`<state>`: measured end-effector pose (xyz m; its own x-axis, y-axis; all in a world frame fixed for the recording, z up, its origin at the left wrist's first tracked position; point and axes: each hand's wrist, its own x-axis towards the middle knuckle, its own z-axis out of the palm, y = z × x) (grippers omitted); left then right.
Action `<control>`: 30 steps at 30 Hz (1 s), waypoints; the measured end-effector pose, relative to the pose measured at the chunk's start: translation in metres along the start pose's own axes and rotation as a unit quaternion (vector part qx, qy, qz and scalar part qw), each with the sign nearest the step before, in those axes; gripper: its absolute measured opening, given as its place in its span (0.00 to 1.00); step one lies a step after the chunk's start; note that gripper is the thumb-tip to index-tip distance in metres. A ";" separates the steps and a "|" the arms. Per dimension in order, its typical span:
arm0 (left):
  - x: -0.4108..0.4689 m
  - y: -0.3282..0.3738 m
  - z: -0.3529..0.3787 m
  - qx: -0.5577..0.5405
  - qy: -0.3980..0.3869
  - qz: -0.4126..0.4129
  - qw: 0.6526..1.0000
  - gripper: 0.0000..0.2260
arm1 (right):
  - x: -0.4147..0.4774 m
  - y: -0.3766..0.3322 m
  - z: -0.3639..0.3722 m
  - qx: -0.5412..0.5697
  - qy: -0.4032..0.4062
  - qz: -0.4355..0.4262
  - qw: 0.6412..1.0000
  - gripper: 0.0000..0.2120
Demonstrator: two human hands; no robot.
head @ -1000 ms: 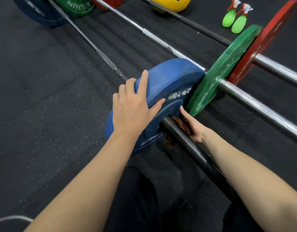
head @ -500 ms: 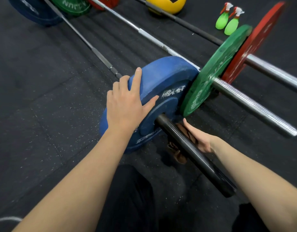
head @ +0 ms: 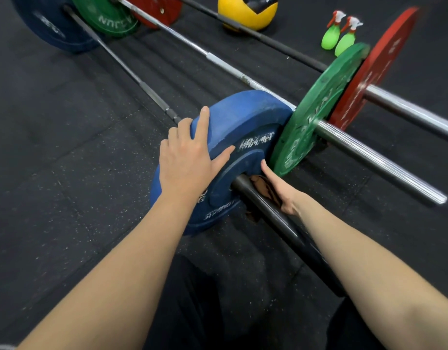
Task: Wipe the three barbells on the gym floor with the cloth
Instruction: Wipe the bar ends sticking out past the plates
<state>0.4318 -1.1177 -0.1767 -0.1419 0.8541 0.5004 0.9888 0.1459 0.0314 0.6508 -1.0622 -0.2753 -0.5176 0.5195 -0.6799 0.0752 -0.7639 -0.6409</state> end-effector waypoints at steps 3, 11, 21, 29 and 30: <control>-0.002 0.000 -0.001 0.005 0.002 0.003 1.000 0.37 | -0.007 0.006 -0.006 -0.016 0.028 0.019 0.999 0.44; -0.006 -0.002 -0.001 0.022 0.012 0.008 1.000 0.37 | -0.046 0.026 -0.046 -0.125 0.014 0.133 0.983 0.46; -0.005 0.005 0.003 0.044 0.026 0.014 0.999 0.36 | -0.036 0.024 -0.027 -0.040 0.059 0.054 0.996 0.42; -0.003 0.002 0.003 0.050 0.035 0.017 0.998 0.36 | -0.027 0.022 -0.020 -0.022 0.042 0.063 0.997 0.48; -0.004 0.002 0.003 0.052 0.038 0.018 0.998 0.35 | -0.029 0.026 -0.024 -0.023 0.040 0.063 0.997 0.47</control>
<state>0.4343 -1.1194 -0.1813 -0.0989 0.8201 0.5636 0.9825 0.1701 -0.0752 0.6879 -1.0880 -0.2812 -0.4314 0.4505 -0.7817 0.1750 -0.8082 -0.5623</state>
